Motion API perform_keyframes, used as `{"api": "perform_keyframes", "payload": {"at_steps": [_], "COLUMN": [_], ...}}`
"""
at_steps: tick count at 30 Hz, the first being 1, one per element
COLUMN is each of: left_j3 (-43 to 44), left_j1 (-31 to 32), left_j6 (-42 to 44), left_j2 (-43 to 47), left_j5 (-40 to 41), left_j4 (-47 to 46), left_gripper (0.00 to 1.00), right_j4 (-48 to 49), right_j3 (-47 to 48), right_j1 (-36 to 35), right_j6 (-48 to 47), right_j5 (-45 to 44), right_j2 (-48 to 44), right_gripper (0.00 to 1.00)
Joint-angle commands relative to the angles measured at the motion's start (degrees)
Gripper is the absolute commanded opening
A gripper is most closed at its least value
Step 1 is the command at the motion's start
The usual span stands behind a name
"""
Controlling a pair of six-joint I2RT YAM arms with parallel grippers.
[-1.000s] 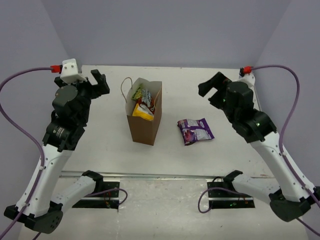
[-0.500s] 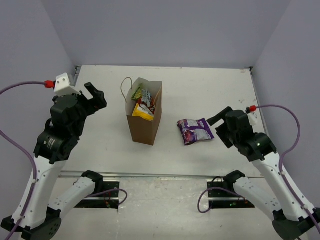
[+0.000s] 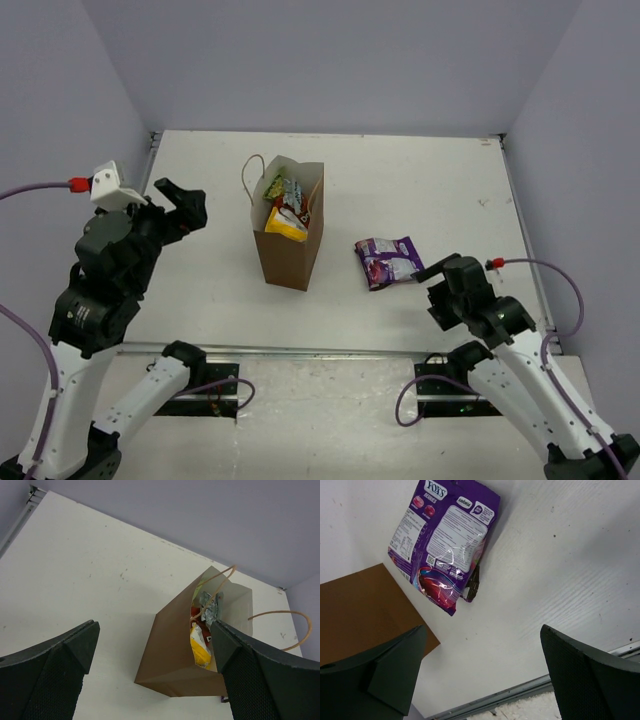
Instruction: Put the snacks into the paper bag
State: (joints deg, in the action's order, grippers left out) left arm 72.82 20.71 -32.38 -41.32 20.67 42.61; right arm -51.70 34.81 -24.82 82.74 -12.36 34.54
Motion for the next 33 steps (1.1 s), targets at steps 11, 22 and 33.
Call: {"api": "perform_keyframes", "payload": {"at_steps": [11,22,33], "left_j3": [-1.10,-0.57,-7.07], "left_j1": [0.21,0.21,0.21], "left_j6": [2.05,11.45,11.81], "left_j2": [4.32,2.56,2.47], "left_j5": [-2.65,-6.33,-11.26], "left_j4": [-1.38,-7.80,-13.69], "left_gripper": [1.00,1.00,1.00], "right_j4": [19.85,38.42,45.73], "right_j3": [-18.18,-17.05,-8.98], "right_j1": [1.61,5.39,6.98], "right_j6": [9.28,8.75,7.54], "right_j5": [-1.96,-1.88,-1.09], "right_j2": [-3.27,16.68,35.41], "right_gripper": [0.99,0.99,0.00]}}
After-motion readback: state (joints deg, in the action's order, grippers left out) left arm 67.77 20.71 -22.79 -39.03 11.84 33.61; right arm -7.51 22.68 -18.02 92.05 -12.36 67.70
